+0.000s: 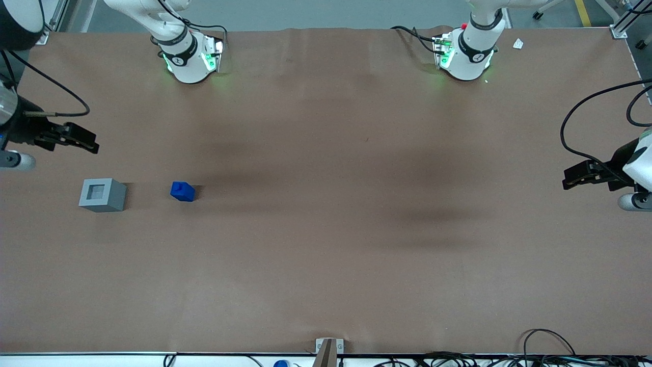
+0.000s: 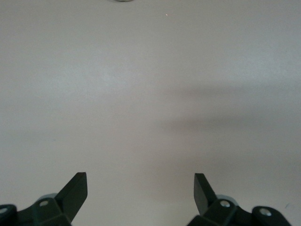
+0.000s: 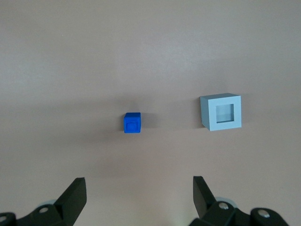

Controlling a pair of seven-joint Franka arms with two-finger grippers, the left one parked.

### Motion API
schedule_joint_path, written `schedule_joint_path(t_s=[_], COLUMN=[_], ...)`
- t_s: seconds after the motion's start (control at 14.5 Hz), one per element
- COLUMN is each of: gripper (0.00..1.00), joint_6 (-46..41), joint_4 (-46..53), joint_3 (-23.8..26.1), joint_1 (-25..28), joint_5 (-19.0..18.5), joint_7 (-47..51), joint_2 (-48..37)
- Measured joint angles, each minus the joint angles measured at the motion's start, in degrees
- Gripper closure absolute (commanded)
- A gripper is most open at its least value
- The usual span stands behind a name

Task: Insert blue part into gray base with right arm
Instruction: 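Move the open right gripper toward the small blue block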

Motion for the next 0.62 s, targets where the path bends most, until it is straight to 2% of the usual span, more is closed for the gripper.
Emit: schedule_joint_path(t_s=[0.62], gripper=[0.0], joint_6=[8.66], joint_4=[-5.58], joint_3=[0.11], joint_1=[0.54], joint_5=[1.52], joint_7=[0.56], joint_2=[4.79])
